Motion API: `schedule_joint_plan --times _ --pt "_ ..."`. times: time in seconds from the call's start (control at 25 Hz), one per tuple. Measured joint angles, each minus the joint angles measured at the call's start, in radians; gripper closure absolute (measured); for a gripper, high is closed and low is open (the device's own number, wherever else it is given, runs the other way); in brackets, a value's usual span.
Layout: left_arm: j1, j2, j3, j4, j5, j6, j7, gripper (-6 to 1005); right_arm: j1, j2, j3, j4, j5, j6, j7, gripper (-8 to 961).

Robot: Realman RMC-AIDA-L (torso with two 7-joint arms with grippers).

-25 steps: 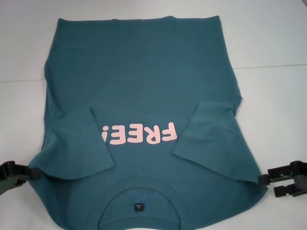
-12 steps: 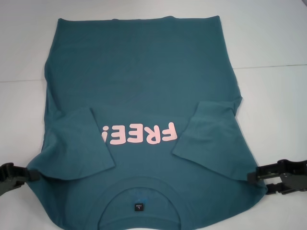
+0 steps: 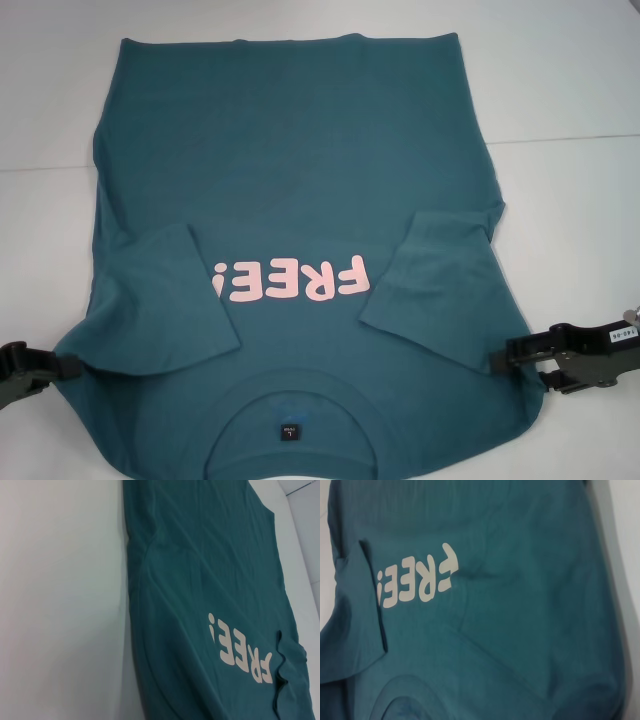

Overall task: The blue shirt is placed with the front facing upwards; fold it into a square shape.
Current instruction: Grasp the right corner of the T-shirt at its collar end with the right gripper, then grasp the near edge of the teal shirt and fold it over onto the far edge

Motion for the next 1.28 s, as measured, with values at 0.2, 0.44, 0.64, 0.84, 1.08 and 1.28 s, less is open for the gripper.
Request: schedule_joint_plan --times 0.2,0.44,0.64,0.84,1.08,1.28 --pt "0.0 0.0 -0.002 0.0 -0.001 0.0 0.0 979 0.005 0.001 -0.032 -0.005 -0.001 0.001 0.015 183" --pt "-0.002 0.0 -0.003 0.0 -0.005 0.0 0.0 980 0.004 -0.004 -0.045 -0.013 -0.003 -0.007 0.019 185" --pt "-0.001 0.0 -0.003 0.001 -0.005 0.0 -0.001 980 0.002 -0.007 -0.045 -0.014 -0.003 -0.009 0.02 499" --pt "-0.001 0.0 -0.003 0.002 -0.005 0.0 -0.002 980 0.001 -0.01 -0.046 -0.014 -0.003 -0.016 0.023 700" --pt "0.0 0.0 -0.003 0.001 -0.004 0.004 0.0 980 -0.002 -0.019 -0.049 -0.015 -0.003 -0.029 0.028 877" --pt "0.006 0.007 0.003 0.019 0.019 0.056 0.008 980 -0.015 -0.038 -0.049 -0.057 -0.015 -0.115 0.02 914"
